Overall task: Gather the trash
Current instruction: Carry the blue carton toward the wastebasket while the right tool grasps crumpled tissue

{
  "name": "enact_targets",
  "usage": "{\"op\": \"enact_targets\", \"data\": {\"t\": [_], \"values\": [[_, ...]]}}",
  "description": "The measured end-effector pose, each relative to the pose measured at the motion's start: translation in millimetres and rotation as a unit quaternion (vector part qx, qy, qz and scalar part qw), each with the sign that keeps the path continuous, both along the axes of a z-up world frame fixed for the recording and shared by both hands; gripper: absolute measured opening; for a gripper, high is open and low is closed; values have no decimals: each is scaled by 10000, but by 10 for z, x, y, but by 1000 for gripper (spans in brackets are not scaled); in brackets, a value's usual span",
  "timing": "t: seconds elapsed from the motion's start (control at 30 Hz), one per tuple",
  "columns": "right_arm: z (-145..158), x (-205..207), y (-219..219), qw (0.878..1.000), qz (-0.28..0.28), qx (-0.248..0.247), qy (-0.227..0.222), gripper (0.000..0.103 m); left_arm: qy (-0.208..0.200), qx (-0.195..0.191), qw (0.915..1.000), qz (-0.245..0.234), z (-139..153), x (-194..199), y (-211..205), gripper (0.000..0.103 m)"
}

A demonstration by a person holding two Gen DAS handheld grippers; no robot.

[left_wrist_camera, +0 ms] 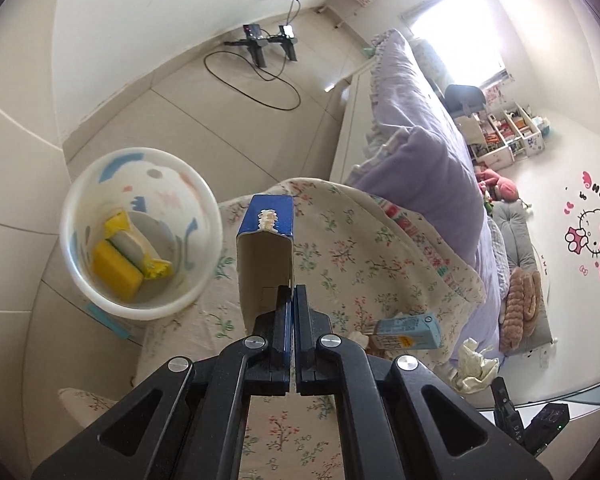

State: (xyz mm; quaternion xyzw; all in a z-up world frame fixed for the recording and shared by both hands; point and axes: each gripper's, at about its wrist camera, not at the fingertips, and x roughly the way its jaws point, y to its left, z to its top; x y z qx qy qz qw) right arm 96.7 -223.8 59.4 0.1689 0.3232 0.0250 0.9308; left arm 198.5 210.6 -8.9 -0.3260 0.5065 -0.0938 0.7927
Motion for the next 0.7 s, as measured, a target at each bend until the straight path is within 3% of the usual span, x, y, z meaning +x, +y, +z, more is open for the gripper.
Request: {"op": "enact_targets", "data": {"t": [0.23, 0.37, 0.4, 0.43, 0.5, 0.6, 0.7], "values": [[70, 37, 253, 9992, 311, 231, -134, 5, 157, 205, 9997, -26, -134, 50, 62, 0], [-53, 135, 445, 9986, 280, -354, 271, 5, 265, 109, 9996, -10, -196, 36, 116, 0], [-175, 171, 437, 9970, 278, -477, 544, 14, 243, 104, 9996, -38, -185, 32, 120, 0], [-329, 220, 395, 9946, 204, -569, 840, 39, 199, 126, 9997, -68, -162, 24, 119, 0], [-682, 283, 198, 9875, -226, -475, 1488, 59, 99, 216, 9996, -130, -115, 26, 108, 0], [-1032, 321, 52, 9781, -227, -35, 2069, 60, 94, 205, 9996, -179, -108, 45, 83, 0], [-1282, 364, 142, 9657, -119, -282, 2580, 60, 164, 77, 9995, -255, -149, 65, 48, 0]]}}
